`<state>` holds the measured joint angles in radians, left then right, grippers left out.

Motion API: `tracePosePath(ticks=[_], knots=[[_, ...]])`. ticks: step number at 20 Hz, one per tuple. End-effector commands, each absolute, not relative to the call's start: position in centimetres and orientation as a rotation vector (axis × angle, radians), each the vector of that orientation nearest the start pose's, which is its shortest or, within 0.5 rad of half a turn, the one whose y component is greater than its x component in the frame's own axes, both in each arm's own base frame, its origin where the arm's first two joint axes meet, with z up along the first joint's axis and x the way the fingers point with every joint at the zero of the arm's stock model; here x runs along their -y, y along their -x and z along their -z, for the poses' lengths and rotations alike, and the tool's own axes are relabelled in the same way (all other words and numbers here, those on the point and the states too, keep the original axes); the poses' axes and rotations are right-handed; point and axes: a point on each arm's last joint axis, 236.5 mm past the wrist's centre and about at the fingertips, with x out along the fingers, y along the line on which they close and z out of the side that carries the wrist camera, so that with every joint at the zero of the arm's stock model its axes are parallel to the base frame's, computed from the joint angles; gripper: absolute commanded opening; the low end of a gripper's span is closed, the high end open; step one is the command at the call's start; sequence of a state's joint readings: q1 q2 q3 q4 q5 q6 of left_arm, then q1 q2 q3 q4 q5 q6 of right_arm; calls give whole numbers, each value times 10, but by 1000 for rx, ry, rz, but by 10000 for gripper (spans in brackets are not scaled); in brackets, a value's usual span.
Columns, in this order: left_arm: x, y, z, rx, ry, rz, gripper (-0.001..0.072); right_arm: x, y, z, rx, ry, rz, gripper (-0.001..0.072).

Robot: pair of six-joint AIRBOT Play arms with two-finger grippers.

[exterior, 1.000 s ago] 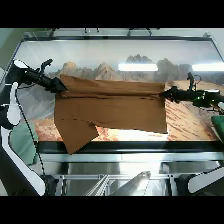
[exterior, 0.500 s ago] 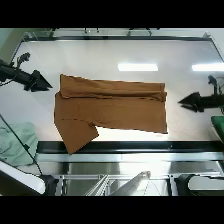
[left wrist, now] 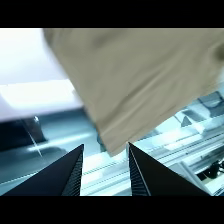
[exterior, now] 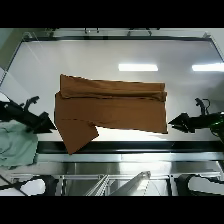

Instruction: Fold the shirts.

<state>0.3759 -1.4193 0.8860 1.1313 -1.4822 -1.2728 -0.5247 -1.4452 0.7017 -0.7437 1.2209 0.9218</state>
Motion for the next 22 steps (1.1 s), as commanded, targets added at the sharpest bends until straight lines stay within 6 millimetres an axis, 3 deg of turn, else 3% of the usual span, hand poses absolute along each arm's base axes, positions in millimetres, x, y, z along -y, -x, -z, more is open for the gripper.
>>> tracePosePath(ticks=[1,4,9,12,15,16,17,18,22], knots=[[26,-224,111,-1743,626,204,293,-36,-300,96,-1330,-873,-411,384],[33,-246,129,-1664,583,181,293,-50,-313,85,-1273,-900,-459,384],[43,-271,148,-1694,627,200,293,-59,-317,81,-1258,-904,-484,387],[55,-295,147,-1668,659,249,293,-58,-317,82,-1261,-897,-479,387],[59,-299,145,-1686,630,289,290,-52,-312,88,-1280,-869,-465,387],[59,-296,146,-1699,629,296,234,-48,-310,89,-1287,-869,-456,387],[60,-293,147,-1709,622,317,56,-42,-309,89,-1284,-879,-446,387],[60,-289,148,-1711,616,335,24,-36,-309,88,-1276,-895,-435,387],[60,-280,148,-1730,617,365,23,-16,-301,98,-1294,-876,-378,389]])
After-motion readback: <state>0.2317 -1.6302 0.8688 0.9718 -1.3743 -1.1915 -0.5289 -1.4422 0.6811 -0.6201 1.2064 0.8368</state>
